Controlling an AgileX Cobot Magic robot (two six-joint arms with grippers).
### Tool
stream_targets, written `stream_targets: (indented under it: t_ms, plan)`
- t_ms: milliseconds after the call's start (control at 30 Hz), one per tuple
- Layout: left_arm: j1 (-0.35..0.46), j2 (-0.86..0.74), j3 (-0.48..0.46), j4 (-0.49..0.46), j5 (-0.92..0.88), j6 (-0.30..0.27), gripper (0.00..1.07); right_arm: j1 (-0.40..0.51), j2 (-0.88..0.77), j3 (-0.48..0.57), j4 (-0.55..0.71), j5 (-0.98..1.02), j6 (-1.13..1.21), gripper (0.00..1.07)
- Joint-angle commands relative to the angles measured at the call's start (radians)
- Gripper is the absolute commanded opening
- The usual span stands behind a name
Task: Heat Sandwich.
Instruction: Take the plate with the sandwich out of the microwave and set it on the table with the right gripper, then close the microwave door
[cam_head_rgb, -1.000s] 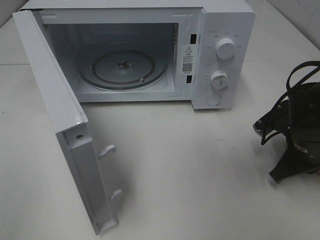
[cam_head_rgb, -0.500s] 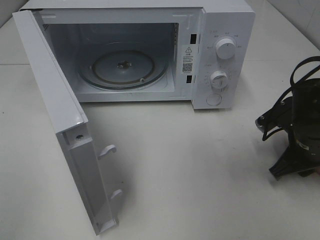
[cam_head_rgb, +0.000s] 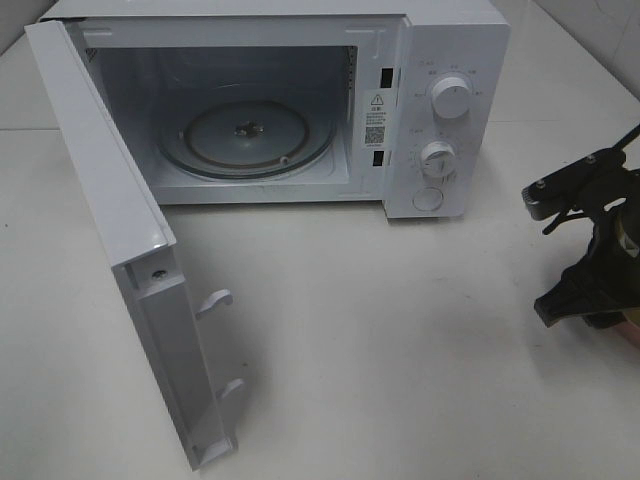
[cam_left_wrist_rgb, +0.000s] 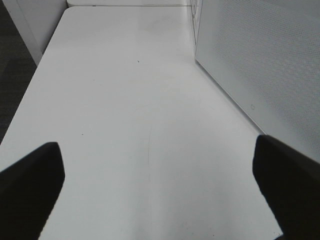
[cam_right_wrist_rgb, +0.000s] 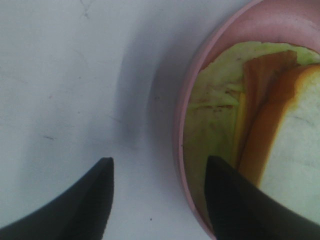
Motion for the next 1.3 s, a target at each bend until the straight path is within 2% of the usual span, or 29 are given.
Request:
stream_targets:
  t_ms: [33,167,200,300,367,500,1067,1300]
  plan:
    - [0.004,-0.028,0.003,-0.007,-0.008,-0.004,0.98,-0.006,-0.098,-0.003,0.111,0.008,-0.111,0.68]
    - [0.004,-0.028,0.003,-0.007,-0.008,-0.004,0.98,-0.006,-0.156,-0.003,0.180,0.011,-0.168,0.80]
    - [0.004,-0.028,0.003,-0.007,-0.008,-0.004,0.98,-0.006,-0.204,-0.003,0.249,0.016,-0.207,0.85]
    - [0.004,-0.028,0.003,-0.007,-0.008,-0.004,0.98,-0.006,-0.248,-0.003,0.321,0.022,-0.261,0.85]
    - [0.004,-0.028,0.003,-0.007,-0.008,-0.004,0.98,-0.006,-0.321,-0.003,0.415,0.044,-0.337,0.84]
    - [0.004,-0.028,0.003,-0.007,-0.008,-0.004,0.98,-0.005,-0.407,-0.003,0.475,0.093,-0.381,0.82]
    - [0.004,-0.028,0.003,-0.007,-0.008,-0.004,0.98,-0.004,-0.805,-0.003,0.483,0.349,-0.385,0.76]
    - [0.004,-0.028,0.003,-0.007,-0.008,-0.004,0.98,-0.004,-0.904,-0.002,0.482,0.437,-0.385,0.76]
